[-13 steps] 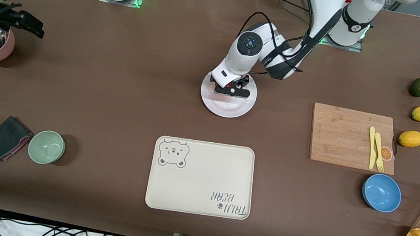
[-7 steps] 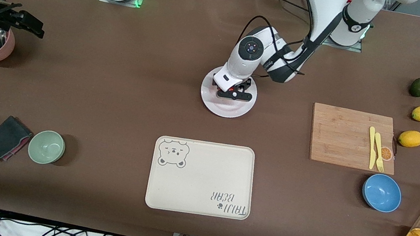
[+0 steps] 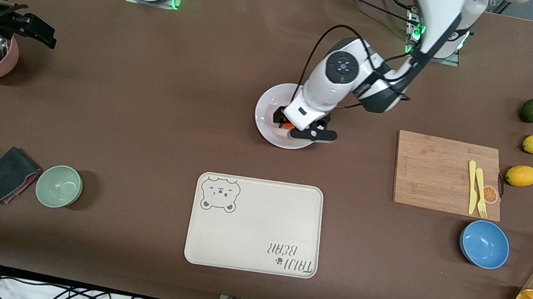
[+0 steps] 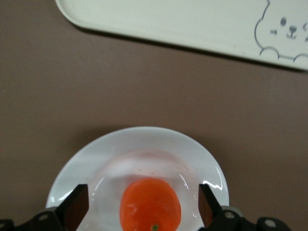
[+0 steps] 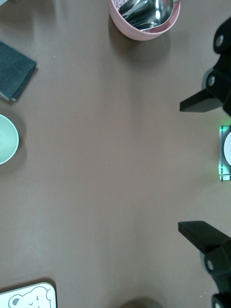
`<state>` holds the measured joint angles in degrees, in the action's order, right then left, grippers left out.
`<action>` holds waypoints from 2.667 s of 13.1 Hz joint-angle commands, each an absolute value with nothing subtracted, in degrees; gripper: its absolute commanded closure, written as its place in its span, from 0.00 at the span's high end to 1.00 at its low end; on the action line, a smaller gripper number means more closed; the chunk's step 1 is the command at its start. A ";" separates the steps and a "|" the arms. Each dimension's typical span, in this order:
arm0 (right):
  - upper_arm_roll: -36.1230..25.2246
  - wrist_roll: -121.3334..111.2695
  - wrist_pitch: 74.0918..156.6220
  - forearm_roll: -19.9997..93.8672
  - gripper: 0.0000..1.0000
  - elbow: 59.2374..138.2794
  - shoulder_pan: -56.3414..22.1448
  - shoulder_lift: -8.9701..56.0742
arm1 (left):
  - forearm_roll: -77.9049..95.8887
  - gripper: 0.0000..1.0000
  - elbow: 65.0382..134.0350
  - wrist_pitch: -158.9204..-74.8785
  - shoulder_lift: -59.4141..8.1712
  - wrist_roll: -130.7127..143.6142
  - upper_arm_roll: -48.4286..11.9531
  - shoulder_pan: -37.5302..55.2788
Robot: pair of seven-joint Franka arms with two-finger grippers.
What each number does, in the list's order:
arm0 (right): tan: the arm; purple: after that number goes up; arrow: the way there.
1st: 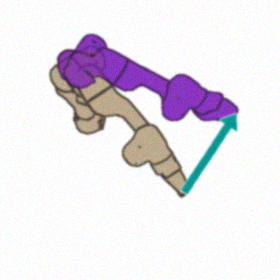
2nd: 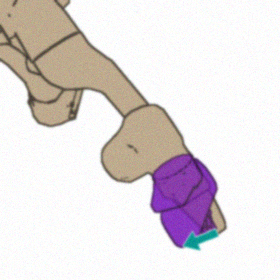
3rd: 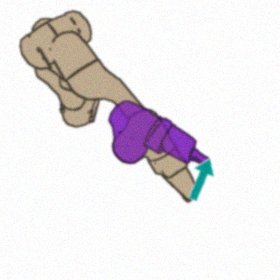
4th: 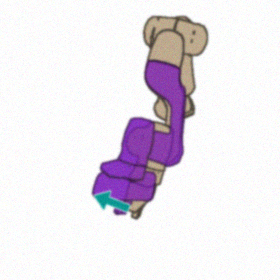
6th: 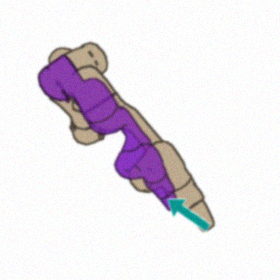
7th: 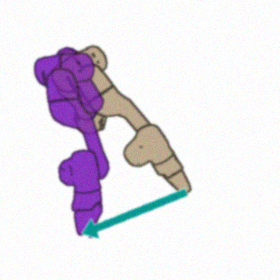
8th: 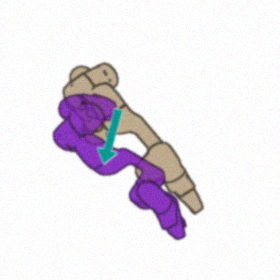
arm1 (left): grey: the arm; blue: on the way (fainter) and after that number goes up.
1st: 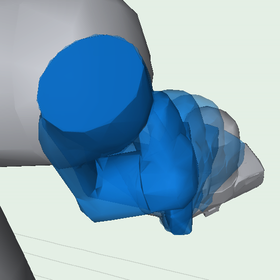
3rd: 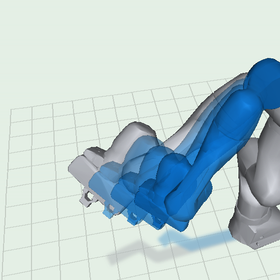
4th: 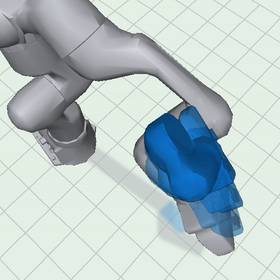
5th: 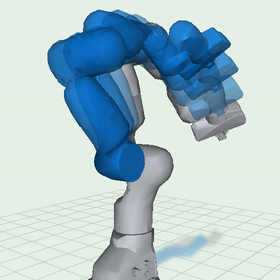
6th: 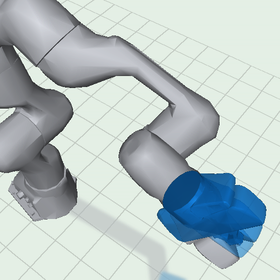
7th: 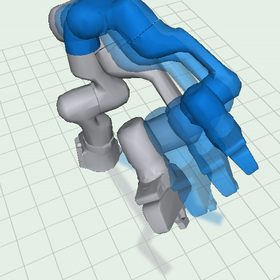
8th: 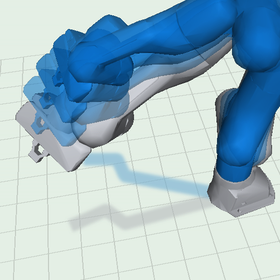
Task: Place orange and plate with both arms
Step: 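Open the left gripper to release the orange on the plate, then raise the left gripper away while the right gripper reaches the plate rim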
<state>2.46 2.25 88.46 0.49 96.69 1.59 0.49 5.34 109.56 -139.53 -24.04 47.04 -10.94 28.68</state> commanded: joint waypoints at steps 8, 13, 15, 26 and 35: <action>3.43 2.64 93.93 16.23 1.00 96.41 -8.50 12.02 | 2.91 1.00 104.35 -103.50 -3.26 17.68 -8.54 9.94; 4.21 4.48 117.52 35.38 1.00 109.46 -16.95 17.14 | -2.01 1.00 93.27 -91.42 -3.08 10.02 -7.12 4.67; 10.25 4.83 131.33 37.52 1.00 116.42 -17.58 17.31 | -1.94 1.00 90.45 -89.66 -3.25 6.96 -4.94 4.39; 23.47 -24.92 151.70 85.47 1.00 125.77 -18.10 26.09 | -0.44 1.00 87.28 -88.15 -4.31 3.52 3.52 10.46; 23.38 -34.80 151.96 93.78 1.00 120.59 -20.65 32.25 | 0.08 1.00 86.22 -88.42 -5.45 2.90 3.69 8.70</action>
<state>23.05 -33.01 150.71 92.52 122.70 -20.38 30.31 -0.70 89.08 -89.62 -4.36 4.22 3.69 8.88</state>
